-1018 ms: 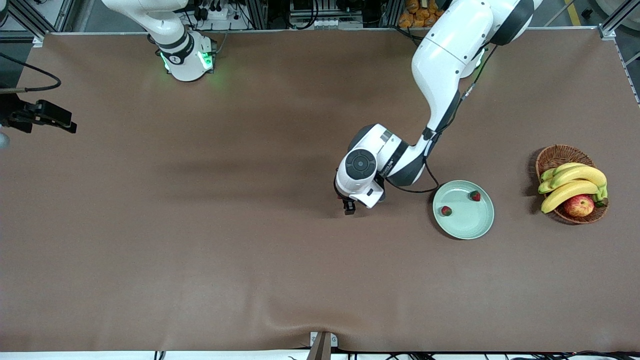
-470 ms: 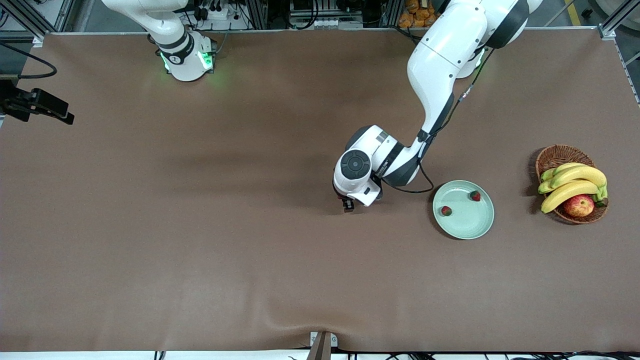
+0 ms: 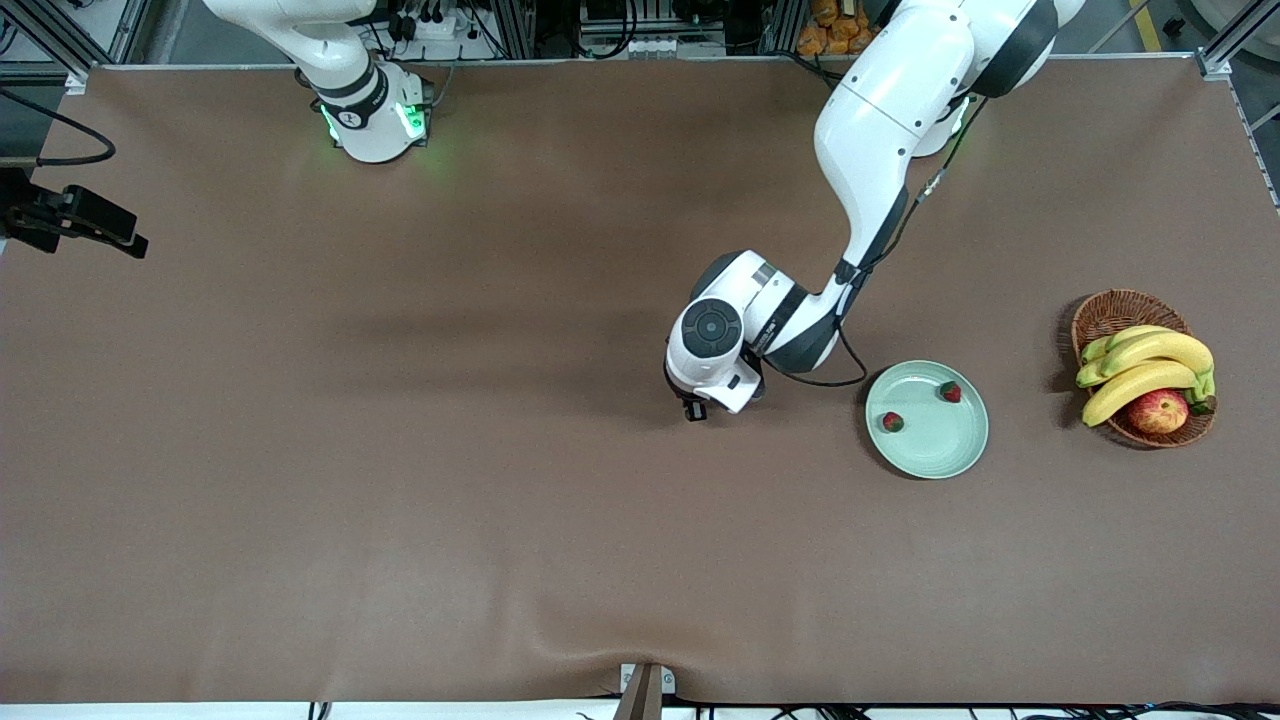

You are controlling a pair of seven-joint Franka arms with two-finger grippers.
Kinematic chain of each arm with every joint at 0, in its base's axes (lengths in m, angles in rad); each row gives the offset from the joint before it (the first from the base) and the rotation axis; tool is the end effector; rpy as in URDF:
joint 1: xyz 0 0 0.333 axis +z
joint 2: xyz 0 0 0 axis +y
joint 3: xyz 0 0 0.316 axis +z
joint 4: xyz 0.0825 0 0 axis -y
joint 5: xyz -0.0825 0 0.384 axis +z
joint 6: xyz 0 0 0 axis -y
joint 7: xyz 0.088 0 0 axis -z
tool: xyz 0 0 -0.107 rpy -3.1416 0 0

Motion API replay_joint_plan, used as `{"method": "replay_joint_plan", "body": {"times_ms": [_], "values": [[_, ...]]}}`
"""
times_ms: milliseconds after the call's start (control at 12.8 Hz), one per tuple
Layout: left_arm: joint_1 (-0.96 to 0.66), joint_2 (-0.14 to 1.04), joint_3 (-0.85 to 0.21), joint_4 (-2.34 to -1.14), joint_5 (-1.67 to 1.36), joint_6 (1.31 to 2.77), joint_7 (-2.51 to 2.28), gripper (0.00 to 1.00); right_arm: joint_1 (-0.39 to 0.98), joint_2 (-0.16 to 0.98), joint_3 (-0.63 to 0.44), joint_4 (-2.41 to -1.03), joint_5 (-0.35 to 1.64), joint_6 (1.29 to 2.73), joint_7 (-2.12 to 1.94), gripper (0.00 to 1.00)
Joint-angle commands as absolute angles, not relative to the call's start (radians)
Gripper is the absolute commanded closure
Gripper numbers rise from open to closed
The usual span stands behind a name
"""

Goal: Collect all strawberries into plate
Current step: 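Grasp the last strawberry with the left gripper while the right gripper returns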

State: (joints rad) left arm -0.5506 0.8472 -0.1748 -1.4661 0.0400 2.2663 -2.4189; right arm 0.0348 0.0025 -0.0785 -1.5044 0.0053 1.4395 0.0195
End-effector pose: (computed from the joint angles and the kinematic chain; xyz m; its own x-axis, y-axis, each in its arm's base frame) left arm 0.5491 -0.4571 0.1772 -0.1536 0.9873 -0.0396 0.9838 0.1490 -0.0995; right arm 0.5413 -0.0230 0.6430 0.9958 -0.0624 -0.0674 -0.0628 -0.9980 -0.0038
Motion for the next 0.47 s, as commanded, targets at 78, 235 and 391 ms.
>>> {"method": "replay_joint_plan", "body": {"times_ms": [78, 235, 391], "values": [[-0.545, 0.815, -0.166, -1.456, 0.083, 2.273, -2.418, 1.00, 0.015, -0.006, -0.067, -1.532, -0.012, 1.465, -0.009, 0.00], [-0.508, 0.781, -0.167, -1.459, 0.086, 2.269, -2.389, 1.00, 0.015, -0.008, -0.067, -1.534, -0.014, 1.456, -0.011, 0.00], [-0.462, 0.750, -0.175, -1.460, 0.086, 2.243, -2.331, 1.00, 0.017, -0.005, -0.067, -1.528, -0.014, 1.453, 0.000, 0.00]]}}
